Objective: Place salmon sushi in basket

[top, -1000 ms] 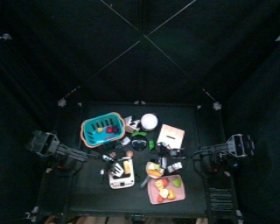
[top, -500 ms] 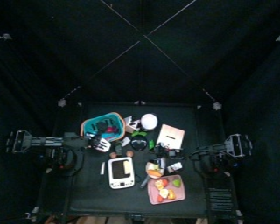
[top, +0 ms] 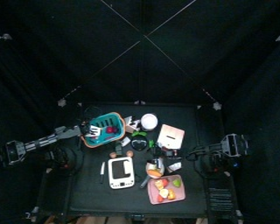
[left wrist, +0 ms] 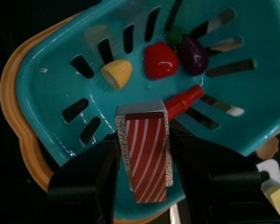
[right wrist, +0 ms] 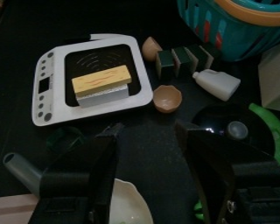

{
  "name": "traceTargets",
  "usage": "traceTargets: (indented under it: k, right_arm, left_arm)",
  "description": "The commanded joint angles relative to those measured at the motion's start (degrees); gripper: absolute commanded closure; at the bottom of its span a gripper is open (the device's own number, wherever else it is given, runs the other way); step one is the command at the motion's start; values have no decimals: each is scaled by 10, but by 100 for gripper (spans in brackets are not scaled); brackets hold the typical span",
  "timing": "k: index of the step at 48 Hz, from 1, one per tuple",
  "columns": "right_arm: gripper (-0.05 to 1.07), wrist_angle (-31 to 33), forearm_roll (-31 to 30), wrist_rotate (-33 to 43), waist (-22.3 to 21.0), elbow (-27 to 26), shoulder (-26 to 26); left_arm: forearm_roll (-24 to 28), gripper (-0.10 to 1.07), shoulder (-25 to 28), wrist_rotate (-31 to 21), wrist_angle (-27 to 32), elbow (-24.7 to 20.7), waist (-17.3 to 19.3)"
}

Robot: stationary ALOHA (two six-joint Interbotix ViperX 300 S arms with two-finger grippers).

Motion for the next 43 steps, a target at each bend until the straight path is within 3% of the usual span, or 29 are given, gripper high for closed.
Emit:
traceTargets:
  k: [1, 13, 30, 43]
  right_arm:
    - [17, -4, 1, 1, -4, -10, -9]
    - [17, -4, 0, 0, -4, -11, -6]
    - [17, -4, -1, 0, -4, -11, -5]
    - [17, -4, -1, 0, -4, -11, -4]
  left_arm:
    - [-11, 45, -1, 3, -32, 6, 28]
    - [-50, 45, 15, 3, -72, 49, 45]
    - [-57, 44, 20, 4, -98, 59, 51]
    - [-61, 30, 51, 8, -99, 61, 51]
